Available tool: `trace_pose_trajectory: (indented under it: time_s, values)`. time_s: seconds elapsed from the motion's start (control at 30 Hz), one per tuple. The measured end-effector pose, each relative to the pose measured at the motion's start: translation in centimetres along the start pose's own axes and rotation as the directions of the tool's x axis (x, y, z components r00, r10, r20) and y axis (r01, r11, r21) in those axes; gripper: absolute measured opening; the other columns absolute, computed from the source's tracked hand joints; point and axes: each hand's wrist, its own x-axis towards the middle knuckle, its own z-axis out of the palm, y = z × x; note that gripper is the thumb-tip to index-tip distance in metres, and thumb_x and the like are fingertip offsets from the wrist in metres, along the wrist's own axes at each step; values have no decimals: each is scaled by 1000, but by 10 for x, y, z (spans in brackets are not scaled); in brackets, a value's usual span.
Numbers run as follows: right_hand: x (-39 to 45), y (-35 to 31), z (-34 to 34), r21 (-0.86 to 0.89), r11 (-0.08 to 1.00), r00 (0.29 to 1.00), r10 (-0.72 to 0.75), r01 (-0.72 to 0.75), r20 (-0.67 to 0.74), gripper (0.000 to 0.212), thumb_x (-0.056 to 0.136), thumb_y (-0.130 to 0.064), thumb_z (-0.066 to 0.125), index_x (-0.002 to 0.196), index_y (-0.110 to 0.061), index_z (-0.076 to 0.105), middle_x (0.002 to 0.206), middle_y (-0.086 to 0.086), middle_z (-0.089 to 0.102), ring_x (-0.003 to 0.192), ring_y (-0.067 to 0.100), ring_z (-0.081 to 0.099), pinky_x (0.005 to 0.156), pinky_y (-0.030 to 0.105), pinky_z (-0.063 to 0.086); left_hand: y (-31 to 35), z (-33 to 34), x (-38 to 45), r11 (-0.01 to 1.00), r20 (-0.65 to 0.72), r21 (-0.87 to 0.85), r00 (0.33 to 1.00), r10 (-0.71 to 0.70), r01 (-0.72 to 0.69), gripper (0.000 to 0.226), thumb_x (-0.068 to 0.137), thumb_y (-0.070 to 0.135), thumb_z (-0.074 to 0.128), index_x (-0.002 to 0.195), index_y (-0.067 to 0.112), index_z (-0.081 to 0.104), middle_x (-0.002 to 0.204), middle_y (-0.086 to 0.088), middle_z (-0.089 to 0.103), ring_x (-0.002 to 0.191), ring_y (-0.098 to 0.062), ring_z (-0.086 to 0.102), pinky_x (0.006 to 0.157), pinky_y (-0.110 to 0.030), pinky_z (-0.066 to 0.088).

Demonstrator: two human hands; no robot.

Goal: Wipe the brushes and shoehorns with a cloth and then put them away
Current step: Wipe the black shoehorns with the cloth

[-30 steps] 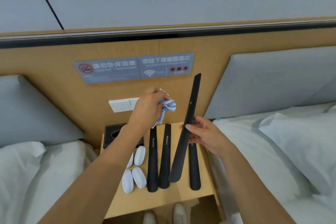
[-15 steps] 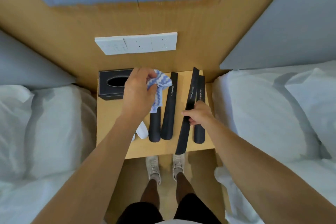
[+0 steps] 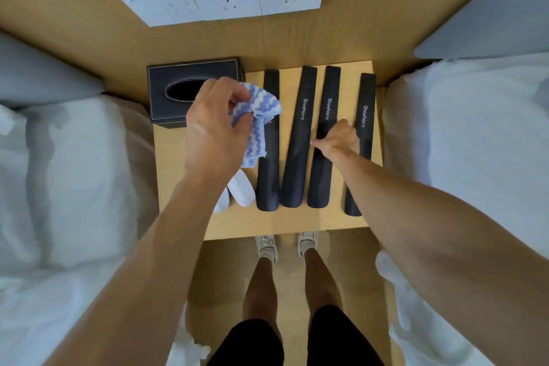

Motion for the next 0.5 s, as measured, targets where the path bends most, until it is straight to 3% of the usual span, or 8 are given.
trace_pose_trajectory:
  time_s: [0.17,0.3,0.4,0.5]
  values:
    - [-5,9,-8,26,999,997,-23,25,-78,57,87,-48,72,124,-10,52,121,12,61,110,33,64,77,34,50,7,1,-1,999,18,-22,999,-39,40,19,83,-2,63,99,9,64,102,-5,62,88,-8,57,71,-3,40]
    - [-10,52,-22,21,1000,960,-1,7,-279,51,86,-25,73,125,-7,44,128,16,48,107,37,61,76,37,49,12,-1,-1,998,20,-25,998,-53,54,20,84,-1,63,100,10,64,103,-2,62,88,-4,55,72,-2,40]
    - [-8,83,-27,48,989,968,147,-140,-204,57,82,-25,79,123,-8,43,127,16,54,116,39,58,89,47,53,13,-2,-3,999,11,-24,999,-39,40,20,84,-3,63,100,9,64,102,-3,62,87,-5,54,72,-1,39]
    - [-5,99,-27,126,968,970,229,-218,-79,47,82,-22,81,114,-10,50,114,15,65,105,35,65,82,42,57,12,-4,-8,999,4,-28,1000,-27,27,20,83,-4,63,99,8,63,101,-4,62,88,-7,55,72,-2,39]
